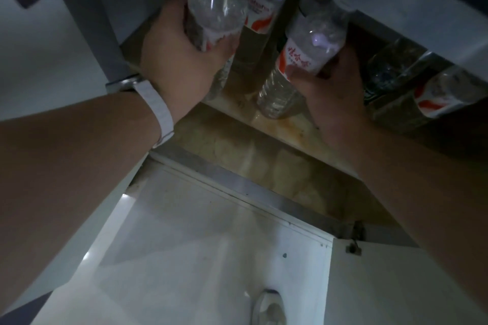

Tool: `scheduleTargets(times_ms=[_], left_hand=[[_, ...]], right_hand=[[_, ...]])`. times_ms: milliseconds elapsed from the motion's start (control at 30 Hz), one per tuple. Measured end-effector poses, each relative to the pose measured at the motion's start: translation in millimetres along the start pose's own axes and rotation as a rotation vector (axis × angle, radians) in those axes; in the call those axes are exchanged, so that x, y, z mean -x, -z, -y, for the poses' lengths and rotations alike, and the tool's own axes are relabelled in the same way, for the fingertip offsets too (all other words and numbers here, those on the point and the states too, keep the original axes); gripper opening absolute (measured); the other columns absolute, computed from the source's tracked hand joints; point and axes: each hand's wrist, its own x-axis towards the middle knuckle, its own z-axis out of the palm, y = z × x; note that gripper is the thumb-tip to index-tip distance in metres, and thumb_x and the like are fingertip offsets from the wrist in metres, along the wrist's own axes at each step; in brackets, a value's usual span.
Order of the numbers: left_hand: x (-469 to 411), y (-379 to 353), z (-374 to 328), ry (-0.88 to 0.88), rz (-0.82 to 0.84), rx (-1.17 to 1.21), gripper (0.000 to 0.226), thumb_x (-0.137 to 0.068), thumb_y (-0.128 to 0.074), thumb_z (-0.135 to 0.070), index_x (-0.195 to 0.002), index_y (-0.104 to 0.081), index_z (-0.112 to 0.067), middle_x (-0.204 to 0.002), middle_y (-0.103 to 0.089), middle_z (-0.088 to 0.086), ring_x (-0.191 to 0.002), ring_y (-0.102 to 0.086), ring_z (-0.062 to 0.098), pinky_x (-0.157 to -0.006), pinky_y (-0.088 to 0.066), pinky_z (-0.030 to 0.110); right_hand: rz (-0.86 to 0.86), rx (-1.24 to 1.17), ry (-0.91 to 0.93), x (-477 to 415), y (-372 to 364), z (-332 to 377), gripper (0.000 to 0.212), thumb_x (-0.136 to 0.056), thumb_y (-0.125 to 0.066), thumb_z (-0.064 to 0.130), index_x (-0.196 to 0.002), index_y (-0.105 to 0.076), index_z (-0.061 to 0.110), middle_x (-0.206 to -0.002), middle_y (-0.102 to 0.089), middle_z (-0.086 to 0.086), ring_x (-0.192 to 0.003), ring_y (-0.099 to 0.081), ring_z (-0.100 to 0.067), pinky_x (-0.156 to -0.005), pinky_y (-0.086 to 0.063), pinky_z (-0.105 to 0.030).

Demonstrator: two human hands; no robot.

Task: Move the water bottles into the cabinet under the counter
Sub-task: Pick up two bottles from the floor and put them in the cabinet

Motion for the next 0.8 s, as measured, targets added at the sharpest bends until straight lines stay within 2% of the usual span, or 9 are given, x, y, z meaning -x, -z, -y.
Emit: scheduleTargets(times_ms=[67, 133, 167, 267, 333, 400, 567, 700, 800], left_hand=[[3.7, -0.5, 8.3, 0.068, 0.072, -0.098, 0.070, -0.076, -0.081, -0.050, -0.134, -0.053, -0.021, -0.127, -0.066, -0.010, -0.115, -0.063, 0.007, -0.095, -0.053, 0.027], [8.3, -0.8, 19.4, 0.133, 0.155, -0.155, 0.075, -0.074, -0.083, -0.048, -0.137, -0.048, -0.026, -0.130, -0.062, -0.012, -0.118, -0.061, 0.011, -0.097, -0.052, 0.032], [10.8, -0.8, 22.8, 0.151, 0.183, -0.154, 0.076, -0.074, -0.083, -0.046, -0.138, -0.046, -0.026, -0.131, -0.061, -0.014, -0.119, -0.059, 0.010, -0.098, -0.050, 0.032], [12.2, -2.7, 28.9, 0.173, 0.195, -0.119, 0.075, -0.079, -0.082, -0.038, -0.140, -0.042, -0.025, -0.130, -0.057, -0.016, -0.117, -0.053, 0.005, -0.093, -0.043, 0.024], [12.9, -5.2, 32.7, 0.158, 0.173, -0.121, 0.073, -0.080, -0.082, -0.038, -0.140, -0.042, -0.023, -0.133, -0.060, -0.010, -0.120, -0.056, 0.010, -0.093, -0.045, 0.025], [13.8, -7.4, 36.8, 0.148, 0.162, -0.122, 0.072, -0.080, -0.083, -0.036, -0.139, -0.044, -0.021, -0.133, -0.062, -0.007, -0.122, -0.059, 0.015, -0.096, -0.049, 0.030], [6.8, -8.4, 46.9, 0.098, 0.174, -0.119, 0.071, -0.081, -0.082, -0.034, -0.140, -0.045, -0.023, -0.135, -0.062, -0.007, -0.125, -0.058, 0.014, -0.099, -0.051, 0.033], [-1.4, -11.9, 50.4, 0.079, 0.187, -0.124, 0.074, -0.081, -0.080, -0.036, -0.144, -0.043, -0.021, -0.135, -0.061, -0.005, -0.125, -0.056, 0.013, -0.091, -0.044, 0.020], [-6.5, -16.7, 53.0, 0.056, 0.160, -0.169, 0.076, -0.082, -0.080, -0.036, -0.145, -0.042, -0.017, -0.136, -0.061, 0.000, -0.125, -0.057, 0.018, -0.095, -0.046, 0.026]], right_hand=[[0.047, 0.027, -0.060, 4.0, -1.0, -10.8, 0.070, -0.071, -0.086, 0.032, -0.128, -0.046, 0.035, -0.115, -0.060, 0.018, -0.100, -0.059, 0.007, -0.079, -0.052, -0.015], [0.060, 0.051, -0.096, 5.5, -2.5, -21.6, 0.065, -0.070, -0.086, 0.032, -0.119, -0.045, 0.039, -0.104, -0.060, 0.021, -0.095, -0.060, 0.006, -0.082, -0.053, -0.020], [0.066, 0.052, -0.110, 4.9, -4.5, -26.0, 0.066, -0.070, -0.087, 0.030, -0.121, -0.044, 0.038, -0.102, -0.059, 0.021, -0.096, -0.060, 0.004, -0.085, -0.052, -0.022], [0.079, 0.062, -0.110, 0.6, -11.6, -34.1, 0.075, -0.070, -0.087, 0.029, -0.131, -0.043, 0.032, -0.101, -0.055, 0.023, -0.095, -0.055, 0.005, -0.082, -0.045, -0.017], [0.074, 0.065, -0.088, -2.3, -15.7, -36.5, 0.076, -0.070, -0.087, 0.029, -0.132, -0.043, 0.030, -0.105, -0.054, 0.022, -0.097, -0.052, 0.005, -0.076, -0.040, -0.010], [0.055, 0.051, -0.063, -5.3, -17.9, -39.0, 0.071, -0.070, -0.086, 0.027, -0.125, -0.042, 0.033, -0.110, -0.055, 0.019, -0.100, -0.053, 0.005, -0.069, -0.040, -0.005], [-0.023, 0.048, 0.012, -14.1, -24.4, -43.6, 0.067, -0.069, -0.087, 0.027, -0.118, -0.042, 0.034, -0.115, -0.058, 0.015, -0.104, -0.056, 0.003, -0.071, -0.045, -0.003], [-0.057, 0.055, 0.074, -21.8, -29.1, -48.1, 0.068, -0.068, -0.088, 0.023, -0.117, -0.041, 0.031, -0.108, -0.056, 0.017, -0.095, -0.056, 0.008, -0.072, -0.046, -0.003], [-0.064, 0.058, 0.096, -26.3, -28.9, -50.7, 0.068, -0.068, -0.088, 0.023, -0.118, -0.042, 0.031, -0.110, -0.058, 0.016, -0.097, -0.057, 0.011, -0.074, -0.048, -0.007]])
